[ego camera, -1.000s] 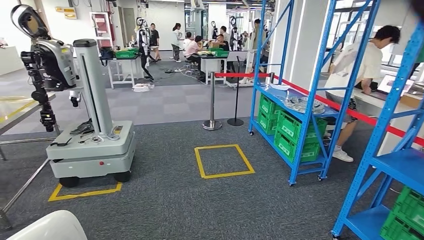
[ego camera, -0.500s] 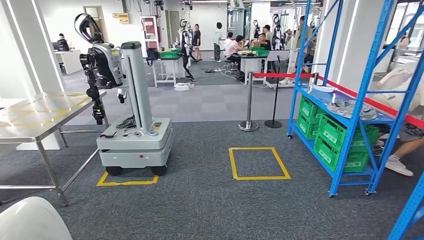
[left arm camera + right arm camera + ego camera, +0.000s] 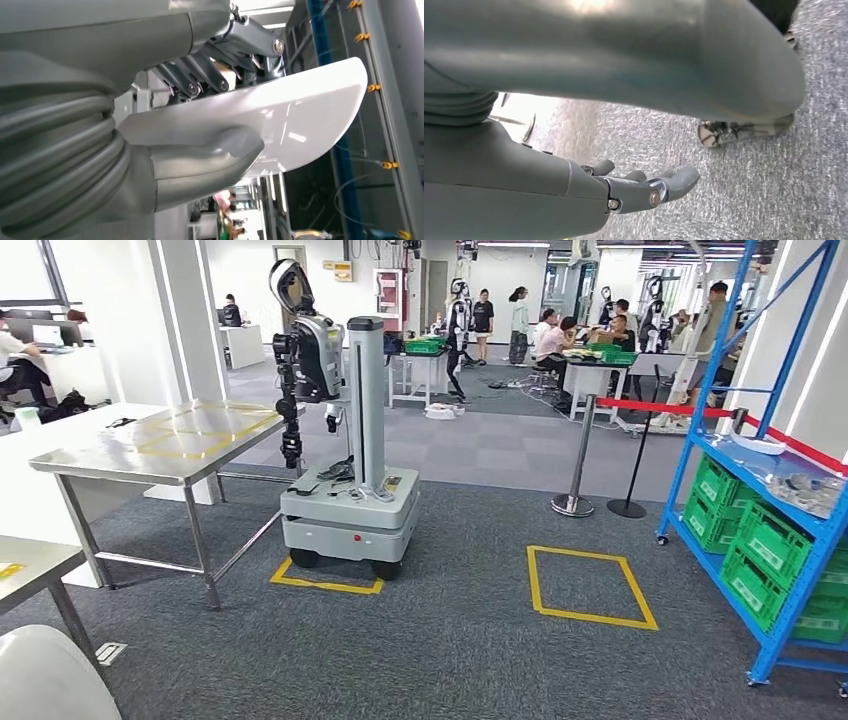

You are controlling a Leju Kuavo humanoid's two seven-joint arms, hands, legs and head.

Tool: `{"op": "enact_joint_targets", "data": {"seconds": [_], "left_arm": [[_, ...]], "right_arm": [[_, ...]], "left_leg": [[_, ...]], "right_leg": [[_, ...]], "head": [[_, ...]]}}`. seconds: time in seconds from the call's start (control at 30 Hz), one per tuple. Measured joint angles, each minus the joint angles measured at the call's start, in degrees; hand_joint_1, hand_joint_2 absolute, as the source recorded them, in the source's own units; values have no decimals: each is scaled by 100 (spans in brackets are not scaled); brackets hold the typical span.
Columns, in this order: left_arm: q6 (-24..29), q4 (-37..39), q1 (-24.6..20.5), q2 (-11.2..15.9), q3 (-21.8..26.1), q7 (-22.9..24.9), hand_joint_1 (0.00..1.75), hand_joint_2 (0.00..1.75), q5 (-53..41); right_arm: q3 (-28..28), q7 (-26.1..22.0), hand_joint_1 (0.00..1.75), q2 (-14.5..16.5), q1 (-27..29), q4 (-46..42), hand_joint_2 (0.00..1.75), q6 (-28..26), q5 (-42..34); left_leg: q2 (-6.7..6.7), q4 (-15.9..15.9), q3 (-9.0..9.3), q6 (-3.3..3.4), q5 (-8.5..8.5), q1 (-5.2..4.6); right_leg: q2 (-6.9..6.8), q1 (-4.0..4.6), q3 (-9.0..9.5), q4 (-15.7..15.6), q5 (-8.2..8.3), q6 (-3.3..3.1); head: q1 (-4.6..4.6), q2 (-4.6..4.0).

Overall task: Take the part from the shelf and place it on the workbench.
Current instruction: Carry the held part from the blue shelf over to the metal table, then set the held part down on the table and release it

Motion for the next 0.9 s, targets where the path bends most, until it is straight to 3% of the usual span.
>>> {"op": "enact_joint_targets", "data": {"seconds": [0.03,0.07,0.13,0.17,0.23,0.27,0.33,0.4,0.47,0.53,0.57,0.63,0.7,0.77,0.83,0.9], "left_arm": [[28,-1,-3,-11,0,-16,175,175,-8],[44,-1,-4,-16,0,-25,175,175,-10],[59,-8,-7,-20,0,-36,175,175,-10],[61,-13,-11,-23,0,-42,175,175,-10],[62,-20,-29,-34,0,-45,175,175,-10],[64,-21,-36,-40,1,-46,175,175,-10],[85,-32,-33,-45,10,-47,175,175,-18],[195,-71,-41,-51,44,-51,175,175,-119],[371,-147,-70,-93,83,-53,175,175,-335],[492,-233,-73,-167,102,-51,175,175,-523],[523,-274,-65,-199,107,-51,175,175,-578],[548,-346,-55,-240,109,-50,175,175,-618],[553,-411,-58,-267,111,-52,175,175,-622],[559,-459,-54,-291,113,-52,175,175,-623],[565,-495,-40,-310,128,-50,175,175,-625],[568,-535,-40,-327,143,-51,175,175,-633]], "right_arm": [[0,0,0,0,14,0,0,0,8],[0,-1,0,0,26,0,0,-1,11],[0,-2,0,0,39,0,0,0,15],[0,-4,0,-3,42,0,0,0,15],[0,-6,0,-7,45,0,0,6,15],[0,-6,0,-8,44,0,0,9,15],[0,-5,0,2,36,1,0,10,15],[0,-21,0,18,37,-4,0,-3,14],[0,-58,0,25,53,-9,0,-15,13],[0,-86,0,28,68,-9,0,-15,13],[0,-92,0,34,69,-9,0,-15,12],[0,-93,0,51,63,-9,0,-15,10],[0,-93,0,61,56,-10,0,-15,8],[-1,-93,0,62,49,-11,0,-15,5],[-2,-93,0,61,36,-11,0,-15,4],[-2,-93,0,61,24,-11,0,-15,1]], "left_leg": [[-83,4,-7,5,3,-8],[-170,9,-10,7,5,-16],[-339,18,-6,3,9,-25],[-411,20,-10,-10,15,-29],[-552,23,-44,-63,41,-19],[-619,14,-65,-103,61,-6],[-712,-9,-101,-181,95,13],[-470,172,-205,-232,-26,-11],[-82,767,-474,-259,-355,-30],[69,1388,-749,-282,-592,-25],[103,1465,-772,-290,-568,-22],[223,999,-501,-297,-268,-16],[522,313,-131,-261,-45,-39],[642,66,-9,-169,-28,-65],[477,64,-25,-74,-2,-61],[327,51,-42,-4,26,-41]], "right_leg": [[29,8,-123,215,-43,-6],[46,18,-150,217,34,-24],[157,42,86,-397,452,-101],[304,47,248,-781,620,-156],[510,60,451,-1271,774,-217],[529,68,471,-1322,756,-226],[381,68,496,-1381,791,-225],[220,37,529,-1460,837,-249],[51,33,544,-1491,854,-272],[-130,43,546,-1484,842,-279],[-224,43,548,-1478,831,-277],[-397,37,562,-1454,798,-250],[-536,61,580,-1408,741,-194],[-654,106,601,-1380,699,-145],[-750,111,632,-1378,673,-102],[-517,72,607,-1188,524,-50]], "head": [[-1,0],[-1,0],[0,0],[-3,0],[-3,0],[-4,0],[-1,0],[-15,0],[-31,0],[-32,0],[-32,0],[-32,0],[-32,0],[-27,0],[-23,0],[-22,0]]}}
